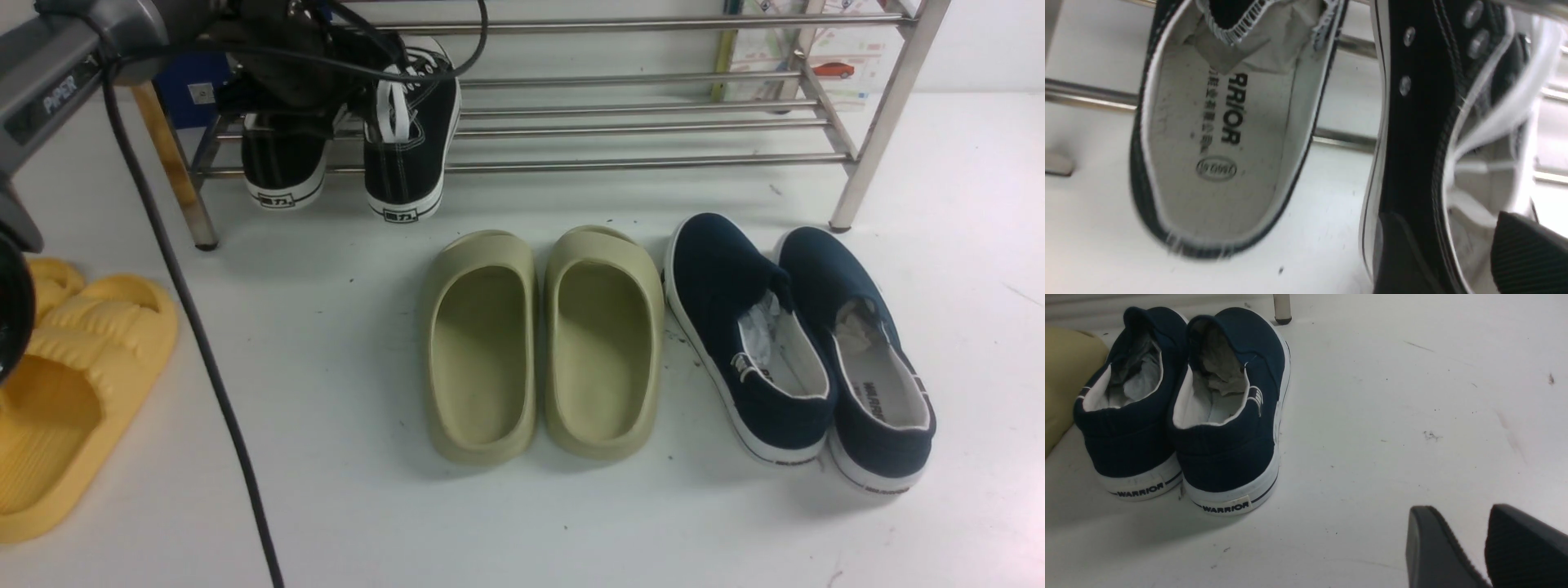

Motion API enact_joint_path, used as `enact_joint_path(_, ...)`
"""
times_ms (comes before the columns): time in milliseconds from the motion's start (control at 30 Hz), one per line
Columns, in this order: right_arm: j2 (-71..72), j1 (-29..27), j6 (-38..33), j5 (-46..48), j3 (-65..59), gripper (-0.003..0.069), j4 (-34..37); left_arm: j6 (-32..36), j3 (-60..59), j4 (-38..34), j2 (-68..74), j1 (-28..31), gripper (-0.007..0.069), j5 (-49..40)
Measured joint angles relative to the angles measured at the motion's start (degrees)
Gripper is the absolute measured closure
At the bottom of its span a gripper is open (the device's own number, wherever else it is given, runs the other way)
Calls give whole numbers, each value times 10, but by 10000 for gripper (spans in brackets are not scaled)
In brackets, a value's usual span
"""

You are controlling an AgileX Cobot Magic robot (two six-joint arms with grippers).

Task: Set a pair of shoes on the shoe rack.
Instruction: Use the left arm to put a shoe into the shoe rack

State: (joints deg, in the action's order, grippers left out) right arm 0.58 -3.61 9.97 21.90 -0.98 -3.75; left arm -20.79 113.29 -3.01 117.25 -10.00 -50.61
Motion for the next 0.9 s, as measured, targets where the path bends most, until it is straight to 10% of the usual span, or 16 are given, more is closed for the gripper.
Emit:
enact_joint_path(400, 0, 0, 0, 0, 0, 419, 0, 74, -60, 6, -118, -19, 597, -145)
enact_joint_path(900, 0, 0, 0, 0, 0, 419, 0, 78, -177, -9, -33, -75, 638, 105)
